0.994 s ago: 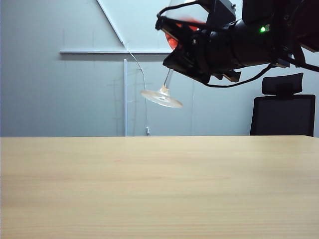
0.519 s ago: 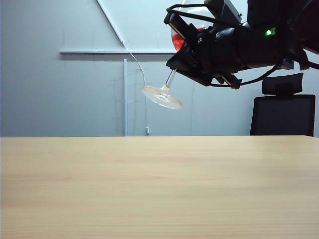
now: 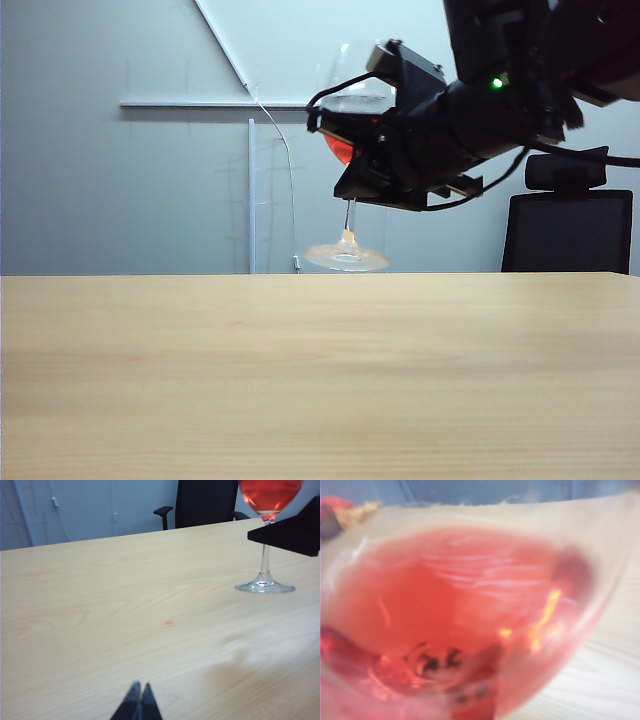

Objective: Gently pick up the goblet, rotate it counterclockwise for two full turns (viewing from above), and then place it back on the table.

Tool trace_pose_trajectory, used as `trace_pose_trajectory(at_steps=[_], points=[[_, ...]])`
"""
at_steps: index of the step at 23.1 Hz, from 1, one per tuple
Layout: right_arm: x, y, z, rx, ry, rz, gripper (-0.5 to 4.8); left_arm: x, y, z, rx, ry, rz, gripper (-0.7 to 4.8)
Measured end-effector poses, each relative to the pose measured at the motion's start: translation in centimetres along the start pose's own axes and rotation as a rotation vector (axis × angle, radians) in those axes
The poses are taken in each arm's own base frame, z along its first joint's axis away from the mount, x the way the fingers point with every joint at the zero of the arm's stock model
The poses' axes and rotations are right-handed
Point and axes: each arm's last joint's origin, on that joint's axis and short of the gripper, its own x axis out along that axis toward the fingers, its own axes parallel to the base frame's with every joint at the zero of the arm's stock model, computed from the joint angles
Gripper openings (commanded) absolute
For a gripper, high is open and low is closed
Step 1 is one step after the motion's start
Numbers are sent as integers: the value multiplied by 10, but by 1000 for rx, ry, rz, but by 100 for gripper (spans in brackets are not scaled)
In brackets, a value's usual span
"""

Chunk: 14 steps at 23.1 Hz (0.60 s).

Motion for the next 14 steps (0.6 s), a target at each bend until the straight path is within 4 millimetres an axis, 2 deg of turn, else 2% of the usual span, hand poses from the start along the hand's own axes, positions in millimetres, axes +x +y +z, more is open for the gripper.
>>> trace_pose_trajectory(at_steps=[7,14], points=[[9,5,16,-186,29,-52,-5,0,0,0,0,0,0,-5],[3,31,15,-447,55,-25,-5,0,0,0,0,0,0,-5]])
